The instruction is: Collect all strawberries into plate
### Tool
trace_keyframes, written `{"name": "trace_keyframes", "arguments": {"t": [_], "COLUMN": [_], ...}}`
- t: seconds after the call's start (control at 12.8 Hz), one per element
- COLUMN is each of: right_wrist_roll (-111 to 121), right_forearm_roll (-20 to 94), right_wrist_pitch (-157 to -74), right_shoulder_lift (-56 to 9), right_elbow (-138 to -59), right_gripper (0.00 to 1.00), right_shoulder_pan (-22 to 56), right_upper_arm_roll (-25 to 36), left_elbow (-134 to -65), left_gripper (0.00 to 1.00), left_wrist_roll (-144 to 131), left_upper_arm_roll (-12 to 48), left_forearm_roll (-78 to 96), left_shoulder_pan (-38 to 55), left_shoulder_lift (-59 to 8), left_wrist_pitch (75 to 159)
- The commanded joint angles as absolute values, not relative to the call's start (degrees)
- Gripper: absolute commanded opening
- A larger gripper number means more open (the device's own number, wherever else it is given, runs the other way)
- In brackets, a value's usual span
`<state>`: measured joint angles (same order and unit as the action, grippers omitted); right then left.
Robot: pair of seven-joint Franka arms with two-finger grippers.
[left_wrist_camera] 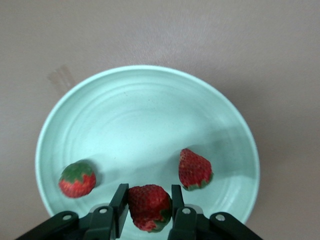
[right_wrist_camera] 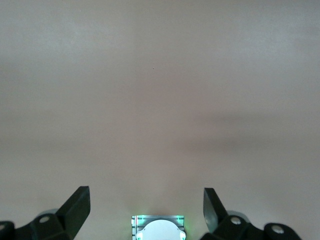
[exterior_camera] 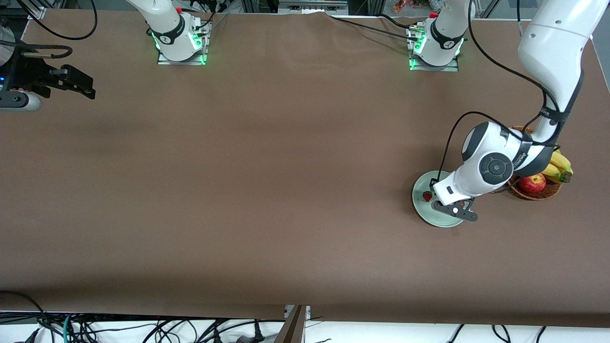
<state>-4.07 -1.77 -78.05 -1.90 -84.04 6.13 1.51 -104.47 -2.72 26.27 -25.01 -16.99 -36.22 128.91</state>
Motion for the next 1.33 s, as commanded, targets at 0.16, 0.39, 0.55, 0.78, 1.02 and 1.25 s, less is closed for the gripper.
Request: {"name": "trace_keyframes", "arguments": {"t": [0.16, 0.39, 0.55, 0.78, 1.02, 1.25], "right_wrist_roll": [-4.0, -4.0, -4.0, -4.1, -4.1, -4.1], "right_forearm_roll": [-1.1, -1.1, -1.1, -0.4, -0.4, -0.3], "right_wrist_pitch": [-77.4, -77.4, -77.7, -77.7, -77.6, -77.7], "right_shoulder_lift": [-2.3, -2.3, -2.3, -2.3, -2.3, -2.3], "right_elbow": [-83.3, -83.3, -83.3, -83.3, -83.3, -83.3], "right_gripper": [1.00, 1.00, 1.00, 1.00, 1.00, 1.00], "right_shoulder_pan": [5.9, 5.9, 5.9, 5.5, 5.5, 5.4], "right_upper_arm_roll": [1.6, 1.6, 1.6, 1.7, 1.7, 1.8], "left_elbow": [-103.5, -101.1, -92.5, -81.3, -85.2, -90.1], "left_gripper": [1.00, 1.00, 1.00, 1.00, 1.00, 1.00], "left_wrist_roll": [-2.8, -3.2, -3.1, -3.3, -3.5, -3.6], "left_upper_arm_roll": [27.1, 28.3, 29.5, 29.3, 19.0, 2.7], "left_forearm_roll": [-25.8, -24.7, -20.7, -16.3, -4.9, 2.9], "left_shoulder_pan": [-17.5, -17.1, -17.1, -16.1, -11.3, 1.1], "left_shoulder_lift": [-32.4, -24.4, -23.3, -21.7, -12.3, -7.7], "left_wrist_pitch": [128.0, 120.9, 109.3, 97.9, 97.8, 98.3]}}
